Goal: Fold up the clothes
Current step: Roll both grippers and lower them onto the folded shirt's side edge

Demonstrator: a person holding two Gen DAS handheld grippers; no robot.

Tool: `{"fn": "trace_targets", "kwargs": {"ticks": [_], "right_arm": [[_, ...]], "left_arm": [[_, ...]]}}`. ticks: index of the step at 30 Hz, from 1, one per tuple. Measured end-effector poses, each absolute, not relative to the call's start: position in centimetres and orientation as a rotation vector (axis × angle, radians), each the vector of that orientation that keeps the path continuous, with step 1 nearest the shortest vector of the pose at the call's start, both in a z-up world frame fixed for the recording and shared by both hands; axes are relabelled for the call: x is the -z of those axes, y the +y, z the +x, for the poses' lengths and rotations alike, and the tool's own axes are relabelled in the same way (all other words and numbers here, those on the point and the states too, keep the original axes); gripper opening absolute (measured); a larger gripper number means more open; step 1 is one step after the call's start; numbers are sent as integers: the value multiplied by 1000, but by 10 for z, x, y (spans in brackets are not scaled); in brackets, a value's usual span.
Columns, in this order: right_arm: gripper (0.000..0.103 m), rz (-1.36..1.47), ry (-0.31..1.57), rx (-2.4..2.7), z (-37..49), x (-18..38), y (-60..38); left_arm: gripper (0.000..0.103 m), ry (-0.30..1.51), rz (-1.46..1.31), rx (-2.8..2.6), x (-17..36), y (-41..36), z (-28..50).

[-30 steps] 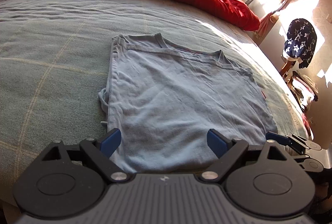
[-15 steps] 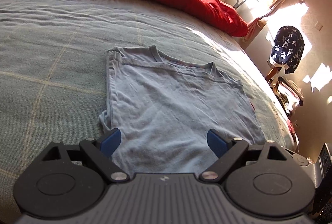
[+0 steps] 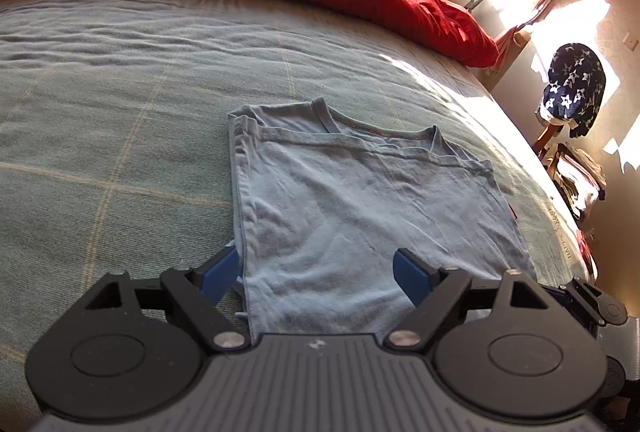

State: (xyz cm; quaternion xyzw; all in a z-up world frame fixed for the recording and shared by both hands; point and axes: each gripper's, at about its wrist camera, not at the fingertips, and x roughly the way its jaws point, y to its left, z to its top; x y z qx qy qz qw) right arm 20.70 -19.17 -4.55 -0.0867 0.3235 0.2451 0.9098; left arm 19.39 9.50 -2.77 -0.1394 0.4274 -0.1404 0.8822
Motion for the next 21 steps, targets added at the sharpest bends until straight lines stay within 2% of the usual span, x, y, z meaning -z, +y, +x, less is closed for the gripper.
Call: {"fn": "trace_targets", "kwargs": {"ticks": [6,9,12,16,21], "right_arm": [[86,-326,593,-672,208,33,-143],[73,-367,595,-752,210,33,-119],[58,-513,565,-821,203,38,-85],[44,-700,520,-904,191,47,-46],[37,-875,457,-942,176,62,-10]], "left_arm": [[82,865,-432,253,26,122,166],[82,903,-461,236,32,132,159],[82,908,-479,207,35,142,153],[82,886,-521,219,34,149,149],[82,876,-607,250,38,153,144]]}}
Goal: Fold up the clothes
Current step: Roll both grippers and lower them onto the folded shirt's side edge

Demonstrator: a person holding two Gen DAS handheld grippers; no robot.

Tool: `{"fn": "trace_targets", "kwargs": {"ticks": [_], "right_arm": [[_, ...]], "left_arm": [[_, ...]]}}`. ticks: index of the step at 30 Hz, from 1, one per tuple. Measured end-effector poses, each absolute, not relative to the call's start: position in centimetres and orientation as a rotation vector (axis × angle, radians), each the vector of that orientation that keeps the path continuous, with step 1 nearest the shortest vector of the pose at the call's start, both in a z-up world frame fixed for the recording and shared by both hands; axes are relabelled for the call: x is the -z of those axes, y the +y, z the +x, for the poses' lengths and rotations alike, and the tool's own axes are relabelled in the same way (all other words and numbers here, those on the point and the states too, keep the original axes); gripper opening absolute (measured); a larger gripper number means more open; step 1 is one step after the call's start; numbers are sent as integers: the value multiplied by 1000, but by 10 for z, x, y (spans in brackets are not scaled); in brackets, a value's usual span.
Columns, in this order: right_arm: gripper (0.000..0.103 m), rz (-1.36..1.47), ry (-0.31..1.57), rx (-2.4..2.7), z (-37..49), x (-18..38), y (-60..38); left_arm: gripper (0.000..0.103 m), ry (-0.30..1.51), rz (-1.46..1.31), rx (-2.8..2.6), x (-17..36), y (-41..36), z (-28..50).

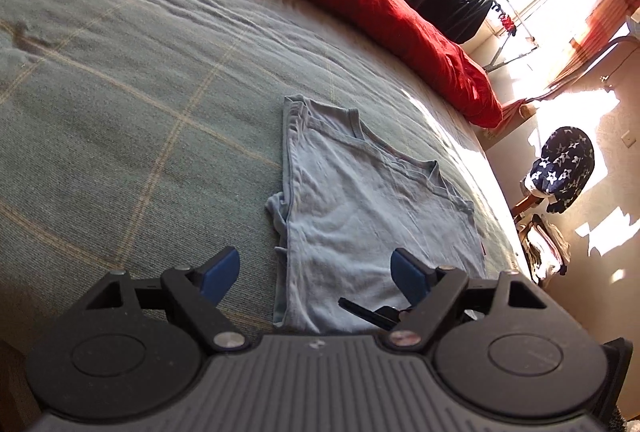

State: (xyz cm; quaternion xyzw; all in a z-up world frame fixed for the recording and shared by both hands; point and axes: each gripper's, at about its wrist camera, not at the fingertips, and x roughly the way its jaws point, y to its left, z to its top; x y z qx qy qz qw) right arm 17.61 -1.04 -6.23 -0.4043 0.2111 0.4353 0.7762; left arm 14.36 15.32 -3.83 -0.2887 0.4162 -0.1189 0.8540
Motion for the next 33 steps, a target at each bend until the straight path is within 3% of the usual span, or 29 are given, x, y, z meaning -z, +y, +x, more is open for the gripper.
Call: {"fn": "trace_targets", "kwargs": {"ticks": [6,16,20,27,33], "right_arm": [[28,-996,418,-904,165,79,7],[25,-990,446,-887,162,80,9],[15,-948,489,-880,165,79,5],[16,-861,528,-878,164,70,-8],[24,-738,569,-849,164,61,-32]], "left_arm": [[82,920,-695,284,54,156,143],[82,987,-663,315,72,147,169],[81,989,-658,335,76,150,195],[81,1027,-625,402,92,144,246],[81,1038,-622,441,100,139,267]]}}
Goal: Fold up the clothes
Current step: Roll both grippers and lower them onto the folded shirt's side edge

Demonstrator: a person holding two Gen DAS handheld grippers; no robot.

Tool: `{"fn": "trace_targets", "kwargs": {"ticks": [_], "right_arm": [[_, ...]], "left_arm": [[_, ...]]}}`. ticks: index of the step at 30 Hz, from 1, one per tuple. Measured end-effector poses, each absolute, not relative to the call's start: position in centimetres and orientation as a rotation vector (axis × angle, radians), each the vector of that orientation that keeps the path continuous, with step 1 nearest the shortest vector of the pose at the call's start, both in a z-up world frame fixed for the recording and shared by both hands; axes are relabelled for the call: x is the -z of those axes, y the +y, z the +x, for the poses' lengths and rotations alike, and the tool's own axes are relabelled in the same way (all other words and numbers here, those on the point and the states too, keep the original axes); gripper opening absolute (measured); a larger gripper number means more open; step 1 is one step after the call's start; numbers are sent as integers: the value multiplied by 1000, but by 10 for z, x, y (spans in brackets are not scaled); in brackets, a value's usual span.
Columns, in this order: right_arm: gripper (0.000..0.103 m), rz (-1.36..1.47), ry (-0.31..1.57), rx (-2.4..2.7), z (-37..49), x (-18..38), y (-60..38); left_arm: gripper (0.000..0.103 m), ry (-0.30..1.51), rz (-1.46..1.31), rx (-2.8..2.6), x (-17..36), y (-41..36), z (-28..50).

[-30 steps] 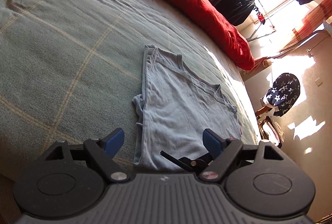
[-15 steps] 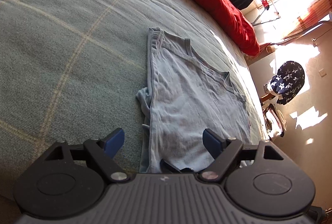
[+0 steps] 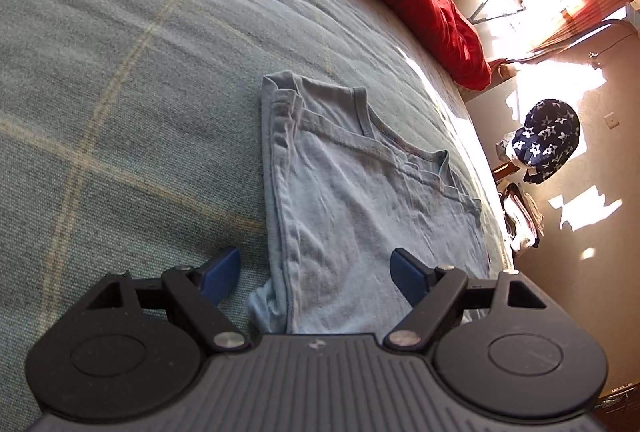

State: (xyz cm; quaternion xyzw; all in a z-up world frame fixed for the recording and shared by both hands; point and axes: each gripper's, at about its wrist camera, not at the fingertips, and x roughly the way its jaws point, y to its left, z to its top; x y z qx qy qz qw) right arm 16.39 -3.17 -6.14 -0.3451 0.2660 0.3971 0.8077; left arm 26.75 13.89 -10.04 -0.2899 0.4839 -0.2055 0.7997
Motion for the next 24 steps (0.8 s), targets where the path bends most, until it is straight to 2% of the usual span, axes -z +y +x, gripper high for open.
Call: {"fn": "trace_targets", "kwargs": {"ticks": [4,18,24], "right_arm": [[29,-746,578,-850,174,67,-28],[29,-1160,394,-788,140,89,22],[29,-1175,414,-723,136,93,16]], "left_arm": [[81,1041,-579,452,100,133,276],[81,1058,-571,461,99,137,278],[81,1084,-559,467,98,136,285]]}}
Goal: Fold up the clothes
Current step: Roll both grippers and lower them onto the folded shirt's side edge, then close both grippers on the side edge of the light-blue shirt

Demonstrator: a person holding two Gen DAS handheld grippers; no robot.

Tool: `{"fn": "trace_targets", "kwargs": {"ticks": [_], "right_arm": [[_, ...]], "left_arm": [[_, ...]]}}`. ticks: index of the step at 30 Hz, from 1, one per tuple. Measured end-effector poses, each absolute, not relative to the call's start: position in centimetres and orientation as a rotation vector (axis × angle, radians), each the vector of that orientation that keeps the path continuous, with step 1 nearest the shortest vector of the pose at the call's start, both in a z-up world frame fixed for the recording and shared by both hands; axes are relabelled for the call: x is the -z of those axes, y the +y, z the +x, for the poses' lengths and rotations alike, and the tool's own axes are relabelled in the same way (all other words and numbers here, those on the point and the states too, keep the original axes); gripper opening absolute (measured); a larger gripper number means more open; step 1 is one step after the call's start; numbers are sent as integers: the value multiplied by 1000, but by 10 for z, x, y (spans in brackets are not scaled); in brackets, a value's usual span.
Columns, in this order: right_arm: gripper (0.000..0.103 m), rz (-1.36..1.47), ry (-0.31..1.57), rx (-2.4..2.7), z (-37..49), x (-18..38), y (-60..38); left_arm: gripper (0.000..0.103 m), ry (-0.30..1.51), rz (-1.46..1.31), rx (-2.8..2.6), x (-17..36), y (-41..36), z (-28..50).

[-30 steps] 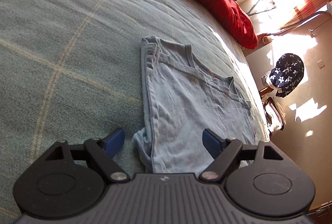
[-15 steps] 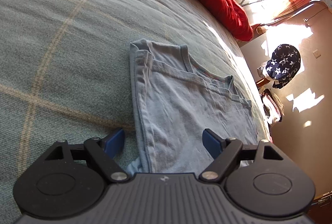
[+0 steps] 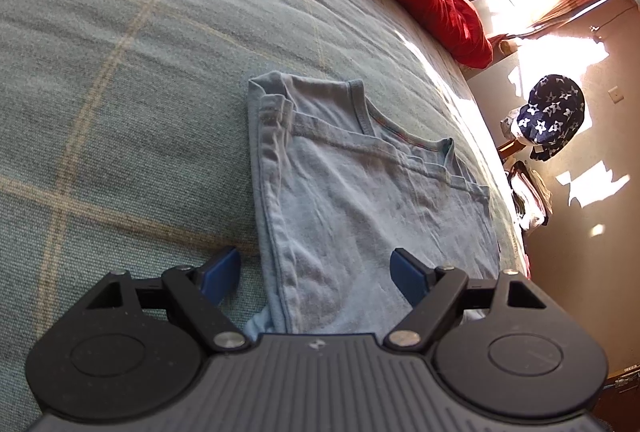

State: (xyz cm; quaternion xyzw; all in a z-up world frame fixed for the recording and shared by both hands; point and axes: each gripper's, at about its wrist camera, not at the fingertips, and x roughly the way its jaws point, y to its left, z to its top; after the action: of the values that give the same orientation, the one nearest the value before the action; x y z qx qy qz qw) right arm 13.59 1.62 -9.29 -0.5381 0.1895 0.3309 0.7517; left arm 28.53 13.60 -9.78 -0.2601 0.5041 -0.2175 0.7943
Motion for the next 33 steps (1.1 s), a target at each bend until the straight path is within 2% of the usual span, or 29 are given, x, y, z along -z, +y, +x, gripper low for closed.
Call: {"fn": "trace_targets", "kwargs": {"ticks": [4,14,21,27,31,33], "right_arm": [[29,-1143,418,-703,153,92,20],[28,-1096,438,-664,134,95,14],[29,-1049,451,-664,109,84,14],[29,-953,507,-681,123,78,4],[29,-898,528,-687,117,72,-1],[29,-893,528,-691,117,72,-3]], "left_arm": [[81,1102,-544,464,93,134,302],[81,1123,-494,498,98,122,347],[81,1125,-463,594,96,123,341],[78,1091,-624,650,110,137,352],[78,1064,-636,676,114,132,358],[65,1071,-595,681,112,133,354]]}}
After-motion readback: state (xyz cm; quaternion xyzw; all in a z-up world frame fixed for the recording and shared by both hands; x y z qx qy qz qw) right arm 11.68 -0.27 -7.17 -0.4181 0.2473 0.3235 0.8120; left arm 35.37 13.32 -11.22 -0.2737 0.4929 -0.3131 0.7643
